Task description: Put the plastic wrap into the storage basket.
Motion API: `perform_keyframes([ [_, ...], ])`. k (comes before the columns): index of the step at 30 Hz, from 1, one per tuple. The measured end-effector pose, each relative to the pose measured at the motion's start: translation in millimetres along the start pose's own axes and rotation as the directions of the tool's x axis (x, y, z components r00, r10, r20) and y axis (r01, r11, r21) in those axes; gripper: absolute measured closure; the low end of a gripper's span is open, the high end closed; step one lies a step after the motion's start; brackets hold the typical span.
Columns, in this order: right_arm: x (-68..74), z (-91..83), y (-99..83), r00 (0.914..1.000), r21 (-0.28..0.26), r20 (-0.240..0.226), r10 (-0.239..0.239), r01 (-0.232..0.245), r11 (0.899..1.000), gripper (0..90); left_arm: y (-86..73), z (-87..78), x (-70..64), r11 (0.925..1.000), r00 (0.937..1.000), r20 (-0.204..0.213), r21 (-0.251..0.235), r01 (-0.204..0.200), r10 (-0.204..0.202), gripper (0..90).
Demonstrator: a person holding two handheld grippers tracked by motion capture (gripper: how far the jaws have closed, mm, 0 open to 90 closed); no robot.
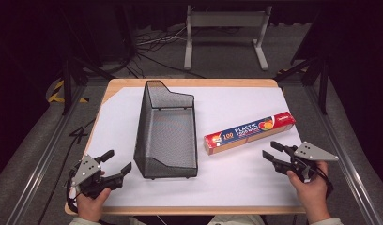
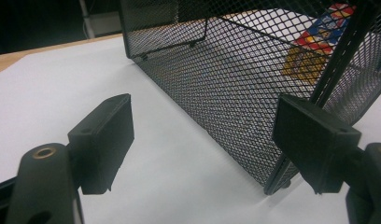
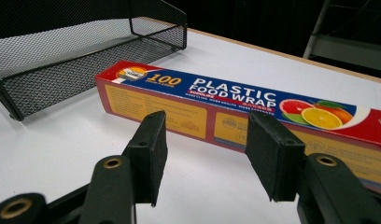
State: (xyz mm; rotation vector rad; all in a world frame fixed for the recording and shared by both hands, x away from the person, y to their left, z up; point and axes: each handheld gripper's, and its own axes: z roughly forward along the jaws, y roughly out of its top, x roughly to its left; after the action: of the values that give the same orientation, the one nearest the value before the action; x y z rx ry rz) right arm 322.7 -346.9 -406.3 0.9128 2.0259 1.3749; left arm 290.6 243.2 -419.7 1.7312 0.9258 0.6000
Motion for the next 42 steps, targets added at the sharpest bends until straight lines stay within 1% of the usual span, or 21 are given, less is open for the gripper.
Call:
perform_keyframes([
  [2,1.3,2.3,3.7,1.0000,0.003,-0.010,-0.001,0.001,1.000,49.0,-0.4,-0.8,0.7,1.0000,1.0000,-0.003,0.005,0.000,0.000,21.5],
  [4,2.2,7.9,8.3,0.9992,0.013,-0.039,0.008,-0.008,1.000,49.4,-1.1,-0.8,0.8,0.9999,1.0000,-0.007,0.011,-0.001,0.001,21.5],
  [5,2.9,11.4,10.9,0.9986,0.023,-0.053,0.008,-0.006,1.000,51.2,-1.1,-0.8,0.8,0.9999,1.0000,-0.007,0.011,-0.001,0.001,21.5],
  [6,2.9,11.4,10.9,0.9986,0.023,-0.053,0.008,-0.006,1.000,51.2,-1.3,-1.1,0.7,0.9999,1.0000,-0.009,0.012,-0.001,0.001,21.5],
  [7,3.7,14.3,13.3,0.9979,0.033,-0.064,0.007,-0.005,0.999,52.3,-1.2,-1.5,0.7,0.9999,1.0000,-0.010,0.012,-0.001,0.002,21.5],
  [9,5.1,20.0,18.9,0.9972,0.048,-0.074,-0.003,0.007,0.999,56.6,-1.4,-1.8,0.6,1.0000,0.9999,-0.011,0.006,0.002,-0.002,21.5],
  [11,6.8,26.4,26.8,0.9961,0.065,-0.089,-0.006,0.011,0.998,61.7,-1.6,-1.8,1.1,0.9999,0.9999,-0.012,0.010,-0.003,0.003,21.5],
  [14,9.1,34.4,38.1,0.9946,0.095,-0.104,0.005,0.005,0.995,73.4,-2.0,-2.0,1.2,0.9999,0.9999,-0.013,0.011,0.002,-0.001,21.5],
  [15,10.1,36.8,41.9,0.9941,0.111,-0.107,0.018,-0.006,0.994,76.7,-2.0,-2.1,1.3,0.9999,0.9999,-0.013,0.011,0.001,-0.001,21.5],
  [18,10.6,44.3,53.4,0.9934,0.155,-0.112,0.028,-0.010,0.988,84.9,-2.2,-2.4,1.5,0.9999,0.9999,-0.013,0.012,0.002,-0.002,21.5],
  [21,9.1,52.1,65.0,0.9940,0.189,-0.106,0.029,-0.009,0.982,89.4,-2.4,-2.4,1.6,0.9999,0.9999,-0.014,0.014,0.000,0.000,21.6],
  [26,6.0,64.0,84.8,0.9936,0.212,-0.100,0.053,-0.030,0.977,90.0,-2.4,-2.6,1.6,0.9999,0.9999,-0.013,0.015,0.001,-0.001,21.5],
  [32,7.4,80.1,102.7,0.9930,0.230,-0.111,0.041,-0.014,0.973,90.0,-2.4,-2.4,1.7,0.9999,0.9999,-0.015,0.015,-0.001,0.002,21.6],
  [33,8.3,84.0,106.2,0.9928,0.235,-0.115,0.033,-0.005,0.972,90.0,-2.3,-2.4,1.7,0.9999,0.9999,-0.015,0.014,-0.001,0.001,21.5],
  [34,8.3,84.0,106.2,0.9928,0.235,-0.115,0.033,-0.005,0.972,90.0,-2.3,-2.4,1.7,0.9999,0.9999,-0.015,0.014,-0.001,0.001,21.6],
  [36,9.9,91.8,112.6,0.9922,0.240,-0.122,0.022,0.008,0.971,90.0,-2.4,-2.6,2.0,0.9999,0.9999,-0.016,0.013,-0.001,0.002,21.6],
  [42,10.8,108.1,124.9,0.9926,0.253,-0.119,0.023,0.008,0.967,90.0,-2.7,-2.6,2.2,0.9999,0.9999,-0.017,0.016,0.000,0.000,21.6],
])
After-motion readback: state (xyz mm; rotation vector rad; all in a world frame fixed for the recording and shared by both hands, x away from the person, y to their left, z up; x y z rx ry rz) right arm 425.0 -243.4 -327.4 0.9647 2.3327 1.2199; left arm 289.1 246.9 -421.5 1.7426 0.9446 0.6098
